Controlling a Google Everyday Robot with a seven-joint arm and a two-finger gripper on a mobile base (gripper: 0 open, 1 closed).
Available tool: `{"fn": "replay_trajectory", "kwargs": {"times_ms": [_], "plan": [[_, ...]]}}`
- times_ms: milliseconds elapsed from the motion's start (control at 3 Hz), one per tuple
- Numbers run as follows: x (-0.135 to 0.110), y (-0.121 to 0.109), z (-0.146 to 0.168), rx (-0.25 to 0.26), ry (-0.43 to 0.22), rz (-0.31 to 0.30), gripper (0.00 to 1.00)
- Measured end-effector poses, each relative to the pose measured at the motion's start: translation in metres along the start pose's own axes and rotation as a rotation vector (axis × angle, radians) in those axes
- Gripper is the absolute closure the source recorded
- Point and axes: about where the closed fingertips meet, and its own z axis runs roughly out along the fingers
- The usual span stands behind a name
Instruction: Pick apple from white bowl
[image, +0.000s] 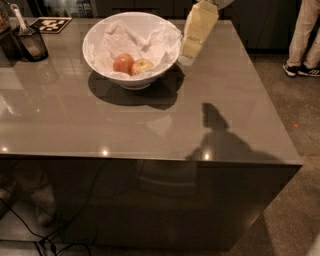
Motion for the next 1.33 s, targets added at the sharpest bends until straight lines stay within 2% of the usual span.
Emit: {"fn": "replay_trajectory", "kwargs": {"times_ms": [333, 1000, 1333], "plan": [[-0.008, -0.008, -0.003, 0.027, -0.027, -0.003, 0.0], [-0.013, -0.011, -0.003, 0.039, -0.041, -0.01, 0.0], [-0.042, -0.026, 0.024, -0.001, -0.044, -0.015, 0.0]]}}
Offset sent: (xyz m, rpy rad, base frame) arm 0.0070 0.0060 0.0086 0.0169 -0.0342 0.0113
